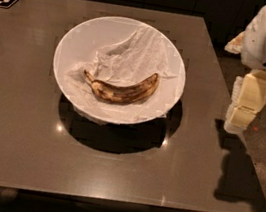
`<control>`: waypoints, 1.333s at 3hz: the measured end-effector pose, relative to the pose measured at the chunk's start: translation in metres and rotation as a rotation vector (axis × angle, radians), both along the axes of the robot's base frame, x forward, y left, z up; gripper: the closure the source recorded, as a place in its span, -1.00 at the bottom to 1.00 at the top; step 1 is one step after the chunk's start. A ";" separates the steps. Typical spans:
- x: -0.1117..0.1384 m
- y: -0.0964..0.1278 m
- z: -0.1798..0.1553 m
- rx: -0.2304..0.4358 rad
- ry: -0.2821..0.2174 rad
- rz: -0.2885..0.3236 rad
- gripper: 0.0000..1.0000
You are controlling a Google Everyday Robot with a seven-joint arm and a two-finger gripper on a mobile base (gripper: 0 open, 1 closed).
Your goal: Pick banana from white bowl
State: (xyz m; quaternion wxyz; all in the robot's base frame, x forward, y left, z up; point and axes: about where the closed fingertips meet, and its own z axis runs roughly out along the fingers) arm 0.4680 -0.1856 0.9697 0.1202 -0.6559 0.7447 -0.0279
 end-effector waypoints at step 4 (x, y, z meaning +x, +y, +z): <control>0.039 0.079 -0.039 -0.033 0.068 0.167 -1.00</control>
Offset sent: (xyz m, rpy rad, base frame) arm 0.0120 0.0157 -0.0204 0.0217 0.0313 0.0183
